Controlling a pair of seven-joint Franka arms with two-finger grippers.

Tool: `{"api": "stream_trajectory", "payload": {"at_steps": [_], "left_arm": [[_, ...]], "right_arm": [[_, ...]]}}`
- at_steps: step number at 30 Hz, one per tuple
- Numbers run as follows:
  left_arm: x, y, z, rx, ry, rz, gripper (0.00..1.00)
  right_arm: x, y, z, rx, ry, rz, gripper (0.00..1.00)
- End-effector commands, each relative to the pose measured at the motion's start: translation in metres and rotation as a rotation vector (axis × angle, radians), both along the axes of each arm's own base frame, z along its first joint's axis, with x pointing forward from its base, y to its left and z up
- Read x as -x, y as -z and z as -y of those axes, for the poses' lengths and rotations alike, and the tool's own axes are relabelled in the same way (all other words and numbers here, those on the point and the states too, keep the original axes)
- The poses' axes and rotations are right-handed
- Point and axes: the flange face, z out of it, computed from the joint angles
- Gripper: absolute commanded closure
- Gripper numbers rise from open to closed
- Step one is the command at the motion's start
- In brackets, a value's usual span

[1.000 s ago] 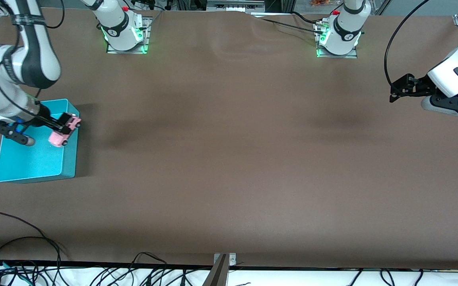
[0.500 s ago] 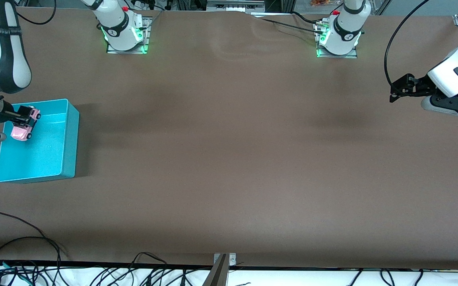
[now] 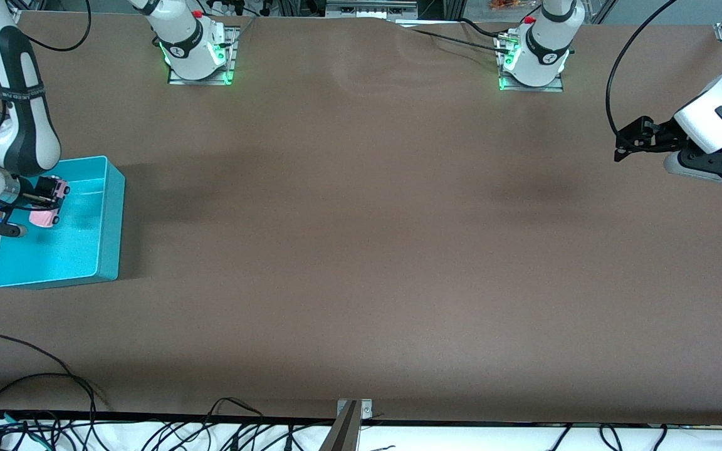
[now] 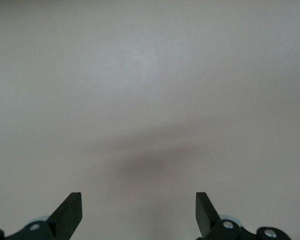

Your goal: Wind and store pink jeep toy

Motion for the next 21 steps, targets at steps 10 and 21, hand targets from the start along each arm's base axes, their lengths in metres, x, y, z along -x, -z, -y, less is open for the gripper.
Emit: {"api": "stream_trajectory", "payload": {"at_steps": [10,21], "left_arm": [[-0.003,-0.007,0.001,0.013,-0.009,-0.005,0.0],[-0.003,-0.007,0.002,0.013,-0.007,-0.005,0.0]], "right_arm": [[-0.008,0.048,0.015,0.019,-0.004,0.017,1.0],[-0.004,0.056,0.019,-0.015,0.047,0.032,0.69]]}}
